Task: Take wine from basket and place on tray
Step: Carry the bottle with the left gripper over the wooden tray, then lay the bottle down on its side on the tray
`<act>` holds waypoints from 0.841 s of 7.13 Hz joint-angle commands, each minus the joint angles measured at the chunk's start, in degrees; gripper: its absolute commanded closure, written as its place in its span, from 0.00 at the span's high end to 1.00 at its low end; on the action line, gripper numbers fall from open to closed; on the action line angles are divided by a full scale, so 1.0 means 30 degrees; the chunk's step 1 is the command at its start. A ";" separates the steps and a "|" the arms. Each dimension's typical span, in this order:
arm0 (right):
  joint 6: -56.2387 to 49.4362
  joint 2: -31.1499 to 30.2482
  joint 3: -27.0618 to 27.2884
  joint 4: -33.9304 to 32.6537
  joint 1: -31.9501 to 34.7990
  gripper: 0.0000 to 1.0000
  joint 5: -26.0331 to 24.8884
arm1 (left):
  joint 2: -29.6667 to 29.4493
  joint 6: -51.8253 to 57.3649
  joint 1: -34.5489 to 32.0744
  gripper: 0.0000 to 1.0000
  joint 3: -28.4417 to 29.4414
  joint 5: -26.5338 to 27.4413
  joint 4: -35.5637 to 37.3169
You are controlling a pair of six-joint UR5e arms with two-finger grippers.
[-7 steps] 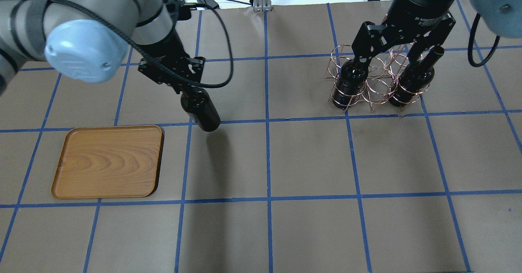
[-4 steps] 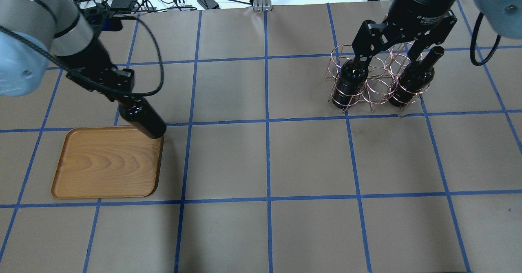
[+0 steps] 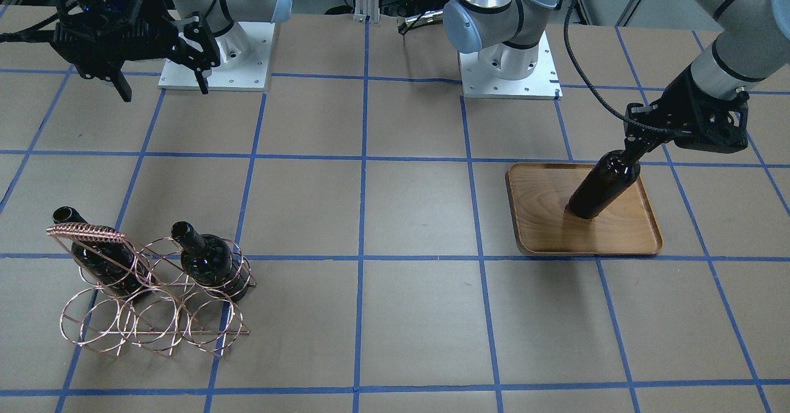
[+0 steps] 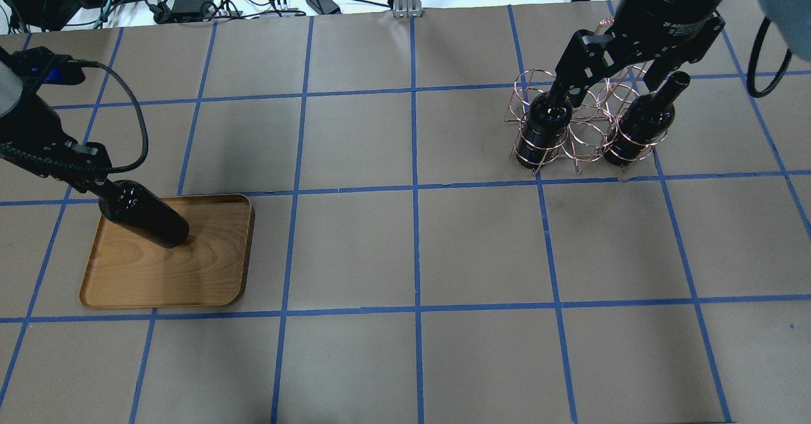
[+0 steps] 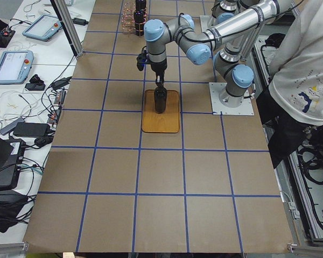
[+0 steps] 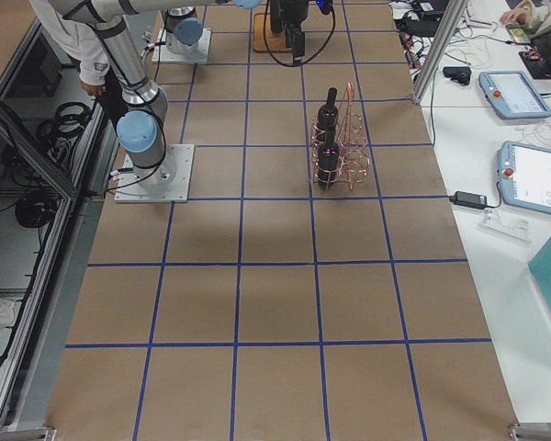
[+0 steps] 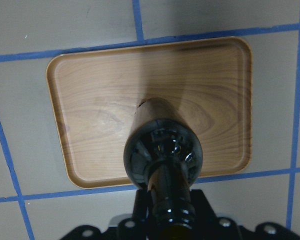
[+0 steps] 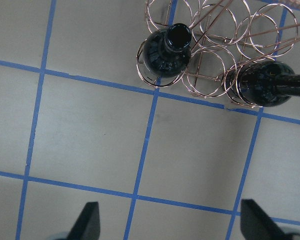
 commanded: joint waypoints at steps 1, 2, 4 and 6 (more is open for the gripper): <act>-0.0193 -0.0079 0.0162 0.0006 0.0015 1.00 -0.0274 | 0.0008 0.0061 0.0255 0.13 -0.0176 0.0034 -0.0026; -0.0193 -0.0050 0.0162 0.0006 -0.0014 1.00 -0.0245 | 0.0008 -0.0027 0.0256 0.47 -0.0147 0.0005 -0.0026; -0.0076 -0.0050 0.0162 -0.0258 -0.0014 1.00 -0.0215 | -0.0079 -0.0174 0.0227 1.00 0.0202 -0.0025 0.0090; -0.0047 -0.0080 0.0162 -0.0229 0.0014 1.00 -0.0070 | 0.0328 -0.1133 -0.0849 1.00 0.2562 -0.0316 -0.0866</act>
